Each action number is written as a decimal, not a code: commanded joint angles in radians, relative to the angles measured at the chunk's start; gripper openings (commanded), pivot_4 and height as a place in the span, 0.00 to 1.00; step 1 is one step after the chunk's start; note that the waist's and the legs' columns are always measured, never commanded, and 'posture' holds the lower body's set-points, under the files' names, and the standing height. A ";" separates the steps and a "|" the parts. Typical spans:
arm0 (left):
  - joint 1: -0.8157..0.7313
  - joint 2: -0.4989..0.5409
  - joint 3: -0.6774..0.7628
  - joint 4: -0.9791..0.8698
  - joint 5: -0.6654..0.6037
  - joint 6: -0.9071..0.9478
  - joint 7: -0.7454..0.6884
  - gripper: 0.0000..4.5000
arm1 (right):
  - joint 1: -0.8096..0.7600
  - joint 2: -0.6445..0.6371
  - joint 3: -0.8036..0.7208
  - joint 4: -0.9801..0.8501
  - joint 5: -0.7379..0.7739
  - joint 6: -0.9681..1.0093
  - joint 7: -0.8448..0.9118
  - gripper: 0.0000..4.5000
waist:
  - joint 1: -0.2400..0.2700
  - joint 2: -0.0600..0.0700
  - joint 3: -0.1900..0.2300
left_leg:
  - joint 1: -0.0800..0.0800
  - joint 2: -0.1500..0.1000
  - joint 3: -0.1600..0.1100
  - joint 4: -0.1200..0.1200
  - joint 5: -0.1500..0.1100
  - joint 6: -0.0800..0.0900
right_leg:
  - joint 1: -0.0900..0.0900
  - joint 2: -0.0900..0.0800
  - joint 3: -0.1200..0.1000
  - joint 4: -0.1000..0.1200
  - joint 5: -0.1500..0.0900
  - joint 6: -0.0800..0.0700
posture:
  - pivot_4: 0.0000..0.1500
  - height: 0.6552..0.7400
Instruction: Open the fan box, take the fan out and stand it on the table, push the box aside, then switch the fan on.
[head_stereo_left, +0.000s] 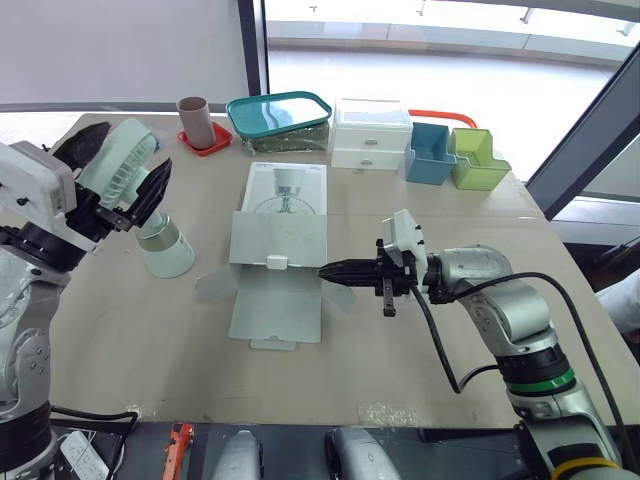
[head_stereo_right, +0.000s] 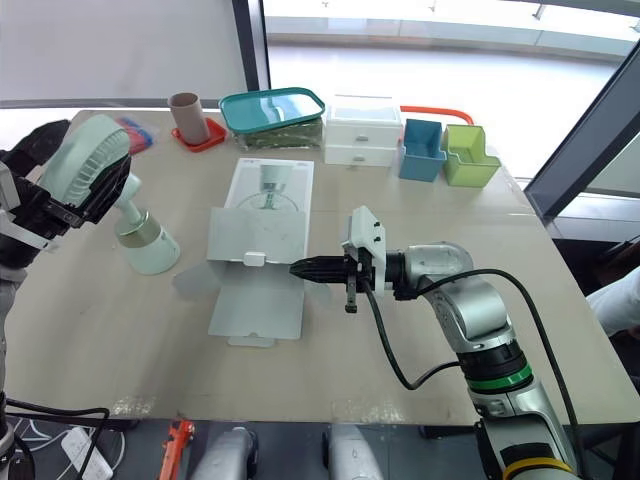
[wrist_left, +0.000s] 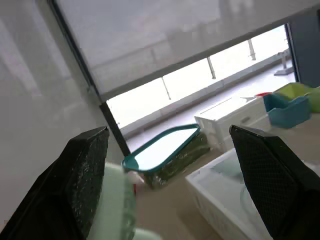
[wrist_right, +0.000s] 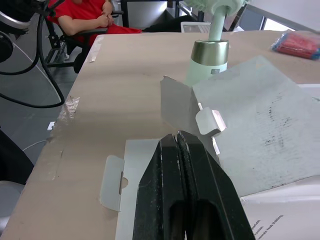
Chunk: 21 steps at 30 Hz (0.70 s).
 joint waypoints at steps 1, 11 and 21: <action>-0.009 -0.003 -0.046 -0.068 -0.069 -0.020 -0.056 0.91 | 0.002 -0.010 -0.041 -0.047 0.020 0.005 -0.021 0.00 | 0.000 0.000 0.000 | 0.000 0.000 0.000 0.000 0.000 0.000 | 0.000 0.000 0.000 0.000 0.000 0.000 | 1.00 1.00; 0.205 0.111 -0.051 -0.121 -0.410 0.243 -0.249 0.91 | 0.032 -0.055 -0.116 -0.140 0.050 0.077 -0.109 0.00 | -0.003 0.000 0.000 | 0.000 0.000 0.000 0.000 0.000 0.000 | 0.000 0.001 0.000 0.001 0.000 0.000 | 1.00 1.00; 0.424 0.183 0.005 -0.112 -0.461 0.308 -0.355 0.91 | 0.046 -0.109 -0.131 -0.163 0.043 0.136 -0.155 0.00 | -0.001 0.001 0.001 | 0.001 0.000 0.000 0.001 0.000 0.000 | 0.000 0.002 0.002 0.001 -0.001 0.000 | 1.00 1.00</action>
